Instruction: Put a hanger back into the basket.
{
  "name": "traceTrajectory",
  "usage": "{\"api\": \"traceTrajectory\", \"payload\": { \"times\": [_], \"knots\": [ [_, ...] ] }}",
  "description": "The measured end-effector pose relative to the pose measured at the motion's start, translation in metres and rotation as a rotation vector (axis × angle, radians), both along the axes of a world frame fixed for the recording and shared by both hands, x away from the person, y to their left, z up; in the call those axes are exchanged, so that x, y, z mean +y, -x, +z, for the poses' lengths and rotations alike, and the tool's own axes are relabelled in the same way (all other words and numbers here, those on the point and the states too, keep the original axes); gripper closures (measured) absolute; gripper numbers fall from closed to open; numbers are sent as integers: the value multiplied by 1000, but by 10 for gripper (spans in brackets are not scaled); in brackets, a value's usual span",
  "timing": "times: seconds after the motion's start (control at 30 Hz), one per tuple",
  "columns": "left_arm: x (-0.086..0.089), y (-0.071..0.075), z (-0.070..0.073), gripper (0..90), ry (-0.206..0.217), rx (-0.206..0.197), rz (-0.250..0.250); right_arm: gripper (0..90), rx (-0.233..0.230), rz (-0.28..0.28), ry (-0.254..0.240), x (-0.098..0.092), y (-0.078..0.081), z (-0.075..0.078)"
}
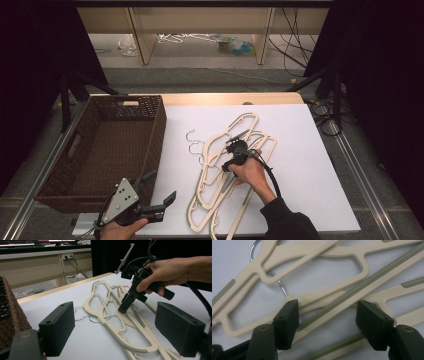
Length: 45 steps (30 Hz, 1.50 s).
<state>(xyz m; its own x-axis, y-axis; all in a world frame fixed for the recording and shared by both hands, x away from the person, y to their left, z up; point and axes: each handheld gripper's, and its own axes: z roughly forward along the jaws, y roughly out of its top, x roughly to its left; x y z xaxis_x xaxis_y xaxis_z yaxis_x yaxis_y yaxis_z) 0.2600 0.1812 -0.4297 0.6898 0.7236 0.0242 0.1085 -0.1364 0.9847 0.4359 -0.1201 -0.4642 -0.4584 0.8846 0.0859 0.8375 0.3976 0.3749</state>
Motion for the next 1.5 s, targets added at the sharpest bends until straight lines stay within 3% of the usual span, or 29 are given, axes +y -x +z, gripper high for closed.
{"api": "traceTrajectory", "payload": {
  "times": [0.03,0.1,0.13,0.23,0.3,0.33,0.5,0.6,0.83,1.07,1.2,1.33,1.5],
  "knots": [
    [0,0,0,163,-2,-1,0,410,4,-30,2,1,0,0],
    [0,0,0,163,-4,-3,-2,497,-13,-14,9,-4,-2,0],
    [0,0,0,163,-4,-8,-2,569,6,-48,-9,-7,-3,2],
    [0,0,0,163,-2,-6,-3,629,4,-44,-19,-11,-4,2],
    [0,0,0,163,-1,-6,-3,671,-9,-17,-9,-17,-6,1],
    [0,0,0,163,-1,-7,-3,691,9,-24,-15,-17,-6,2],
    [0,0,0,164,0,-5,-4,785,-2,65,-9,-28,-10,3],
    [0,0,0,164,-2,-7,-5,786,-18,142,-7,-33,-9,4],
    [0,0,0,164,-3,-4,-4,787,-13,210,0,-40,1,13],
    [0,0,0,164,-2,-1,-4,787,-23,285,40,-66,15,23],
    [-1,-1,-1,164,-10,-8,-6,787,-16,319,45,-86,24,15],
    [-1,-1,-1,164,-16,-4,-7,786,-18,336,20,-96,30,8],
    [-2,0,-1,164,-10,2,-8,785,-24,349,32,-101,35,5]
  ]
}}
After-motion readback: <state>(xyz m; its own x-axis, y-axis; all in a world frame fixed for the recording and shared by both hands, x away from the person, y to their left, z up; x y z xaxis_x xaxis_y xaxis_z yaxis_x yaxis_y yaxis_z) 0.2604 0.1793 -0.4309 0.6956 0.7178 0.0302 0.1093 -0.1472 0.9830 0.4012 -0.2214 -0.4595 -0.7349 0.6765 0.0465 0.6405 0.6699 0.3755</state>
